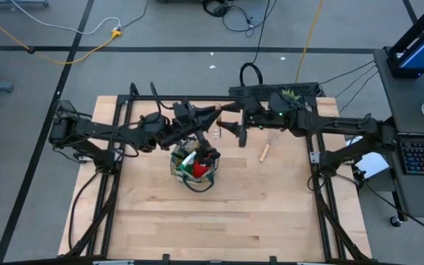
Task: Pick & Place Garden tools in Gardening bag
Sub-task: Put the left brown hand rake into the brown gardening bag
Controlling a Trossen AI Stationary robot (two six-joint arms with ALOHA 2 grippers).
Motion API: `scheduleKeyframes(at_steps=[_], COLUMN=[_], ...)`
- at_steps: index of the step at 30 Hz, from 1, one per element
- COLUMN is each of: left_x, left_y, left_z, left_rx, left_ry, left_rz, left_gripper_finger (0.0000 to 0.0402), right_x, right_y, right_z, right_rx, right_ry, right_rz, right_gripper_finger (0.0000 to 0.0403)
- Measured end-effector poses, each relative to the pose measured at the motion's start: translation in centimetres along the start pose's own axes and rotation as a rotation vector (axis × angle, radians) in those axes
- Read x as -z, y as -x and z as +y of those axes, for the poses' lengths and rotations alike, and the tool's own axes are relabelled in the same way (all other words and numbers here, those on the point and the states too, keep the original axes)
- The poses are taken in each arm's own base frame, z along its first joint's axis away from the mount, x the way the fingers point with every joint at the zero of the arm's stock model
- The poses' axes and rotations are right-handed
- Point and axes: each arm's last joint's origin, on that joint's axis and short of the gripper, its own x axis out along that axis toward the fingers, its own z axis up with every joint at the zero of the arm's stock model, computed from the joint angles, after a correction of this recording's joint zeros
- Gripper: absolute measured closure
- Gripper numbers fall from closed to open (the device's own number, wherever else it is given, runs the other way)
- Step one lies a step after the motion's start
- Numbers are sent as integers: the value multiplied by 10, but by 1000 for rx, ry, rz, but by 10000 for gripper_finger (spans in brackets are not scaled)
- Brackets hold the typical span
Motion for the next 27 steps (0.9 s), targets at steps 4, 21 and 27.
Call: scheduleKeyframes(at_steps=[4, 21, 27], left_x=[2, 6, 8], left_y=[2, 4, 4], left_z=[-4, -9, -9], left_rx=[14, 21, 21], left_ry=[-3, -6, -16], left_rz=[20, 55, 78], left_gripper_finger=[344, 344, 344], right_x=[-2, -3, -2], right_y=[-11, -13, -13], right_z=[2, 6, 8], right_rx=[-12, -27, -49], right_ry=[-1, -3, -1], right_rz=[3, 35, 42], right_gripper_finger=[139, 302, 347])
